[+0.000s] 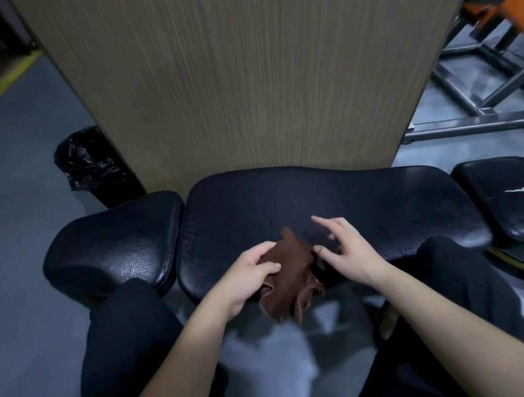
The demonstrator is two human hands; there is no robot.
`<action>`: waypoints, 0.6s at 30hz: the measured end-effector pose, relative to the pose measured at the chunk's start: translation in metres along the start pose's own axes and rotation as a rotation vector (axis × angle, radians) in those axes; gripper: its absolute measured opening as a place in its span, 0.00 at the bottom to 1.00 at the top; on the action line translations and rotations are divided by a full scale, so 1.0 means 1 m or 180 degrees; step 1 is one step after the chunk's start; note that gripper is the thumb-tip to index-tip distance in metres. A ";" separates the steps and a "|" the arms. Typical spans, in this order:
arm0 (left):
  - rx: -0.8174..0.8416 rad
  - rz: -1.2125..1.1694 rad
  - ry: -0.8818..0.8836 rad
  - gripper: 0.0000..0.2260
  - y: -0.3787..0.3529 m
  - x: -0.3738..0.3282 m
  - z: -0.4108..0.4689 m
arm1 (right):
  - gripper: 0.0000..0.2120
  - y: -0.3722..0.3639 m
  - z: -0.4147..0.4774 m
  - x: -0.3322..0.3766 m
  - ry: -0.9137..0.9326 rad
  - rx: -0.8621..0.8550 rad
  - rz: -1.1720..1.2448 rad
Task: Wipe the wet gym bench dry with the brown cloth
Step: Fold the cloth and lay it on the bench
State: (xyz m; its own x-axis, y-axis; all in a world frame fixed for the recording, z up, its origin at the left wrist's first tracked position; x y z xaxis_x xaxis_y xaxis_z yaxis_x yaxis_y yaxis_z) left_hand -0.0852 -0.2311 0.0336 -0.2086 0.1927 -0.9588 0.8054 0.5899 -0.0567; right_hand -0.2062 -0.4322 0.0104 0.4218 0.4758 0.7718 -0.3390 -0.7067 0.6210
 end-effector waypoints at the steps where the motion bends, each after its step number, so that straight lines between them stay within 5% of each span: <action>1: 0.0157 0.0248 -0.0109 0.18 -0.001 -0.007 0.000 | 0.34 0.000 -0.001 0.000 0.0158 0.0138 -0.0100; 6: 0.0867 0.1285 -0.0395 0.20 -0.002 -0.033 0.003 | 0.46 0.004 -0.007 0.012 0.0270 0.0954 0.0340; 11: 0.0344 0.1239 -0.0450 0.18 0.014 -0.033 0.004 | 0.14 0.016 -0.010 0.016 -0.0196 0.1243 0.1267; 18: 0.0088 0.2374 -0.0698 0.05 0.036 -0.050 0.012 | 0.05 0.031 0.008 0.037 -0.0018 0.0347 0.0992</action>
State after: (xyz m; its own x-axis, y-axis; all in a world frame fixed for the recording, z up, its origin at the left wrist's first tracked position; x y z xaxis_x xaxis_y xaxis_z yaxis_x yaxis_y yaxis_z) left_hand -0.0386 -0.2288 0.0765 0.5061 0.3697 -0.7792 0.7039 0.3449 0.6209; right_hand -0.1946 -0.4407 0.0571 0.3168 0.2252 0.9214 -0.3605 -0.8699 0.3366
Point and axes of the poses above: each hand's wrist, its own z-axis towards the middle knuckle, its own y-axis out of the back of the hand, x = y × z, the point moved 1 cm from there along z, towards the middle knuckle, and after that the axes turned 8 degrees about -y, right-handed, at the moved point
